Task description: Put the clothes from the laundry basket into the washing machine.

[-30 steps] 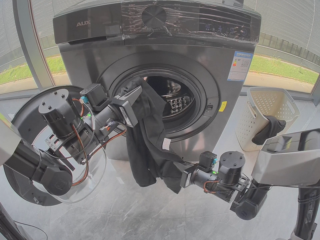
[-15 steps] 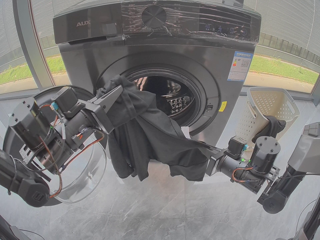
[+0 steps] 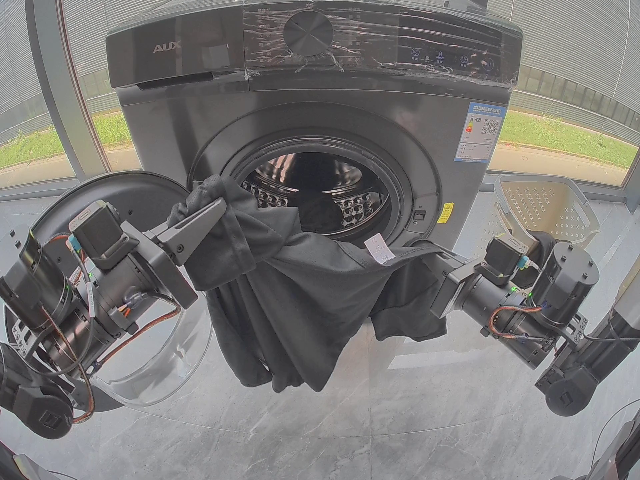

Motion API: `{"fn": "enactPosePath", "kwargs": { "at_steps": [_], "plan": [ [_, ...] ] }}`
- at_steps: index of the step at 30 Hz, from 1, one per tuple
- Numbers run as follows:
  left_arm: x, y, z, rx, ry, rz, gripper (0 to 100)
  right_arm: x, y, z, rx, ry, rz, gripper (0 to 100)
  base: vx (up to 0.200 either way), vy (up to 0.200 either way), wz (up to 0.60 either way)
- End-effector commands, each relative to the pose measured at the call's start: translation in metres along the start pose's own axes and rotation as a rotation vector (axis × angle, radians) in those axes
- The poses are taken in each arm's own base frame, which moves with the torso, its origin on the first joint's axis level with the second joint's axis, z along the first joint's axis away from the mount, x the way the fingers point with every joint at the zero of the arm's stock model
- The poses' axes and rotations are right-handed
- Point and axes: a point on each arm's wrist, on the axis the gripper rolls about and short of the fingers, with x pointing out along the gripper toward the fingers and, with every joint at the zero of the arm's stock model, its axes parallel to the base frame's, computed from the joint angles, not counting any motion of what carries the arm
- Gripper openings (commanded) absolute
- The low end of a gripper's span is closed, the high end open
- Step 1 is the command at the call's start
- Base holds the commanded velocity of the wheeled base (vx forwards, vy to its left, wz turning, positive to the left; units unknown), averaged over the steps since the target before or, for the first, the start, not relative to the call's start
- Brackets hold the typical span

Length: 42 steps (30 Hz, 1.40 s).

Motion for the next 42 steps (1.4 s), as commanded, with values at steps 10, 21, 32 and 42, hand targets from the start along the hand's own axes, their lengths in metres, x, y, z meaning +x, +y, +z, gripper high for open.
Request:
{"fn": "enactPosePath", "kwargs": {
  "at_steps": [10, 21, 32, 42],
  "plan": [
    [0.01, 0.01, -0.037, 0.0, 0.131, 0.043, 0, -0.002, 0.003, 0.024, -0.002, -0.09, 0.001, 0, 0.0, 0.0, 0.0],
    [0.031, 0.029, -0.055, 0.01, 0.067, 0.208, 0, -0.001, -0.014, 0.024, -0.012, -0.09, -0.057, 0, 0.0, 0.0, 0.0],
    [0.036, 0.028, -0.046, 0.001, 0.021, 0.199, 0, -0.002, -0.014, 0.02, -0.011, -0.073, -0.057, 0, 0.0, 0.0, 0.0],
    [0.033, 0.024, -0.048, -0.036, 0.035, 0.179, 0, 0.0, -0.016, 0.017, -0.012, -0.065, -0.064, 0, 0.0, 0.0, 0.0]
  ]
}}
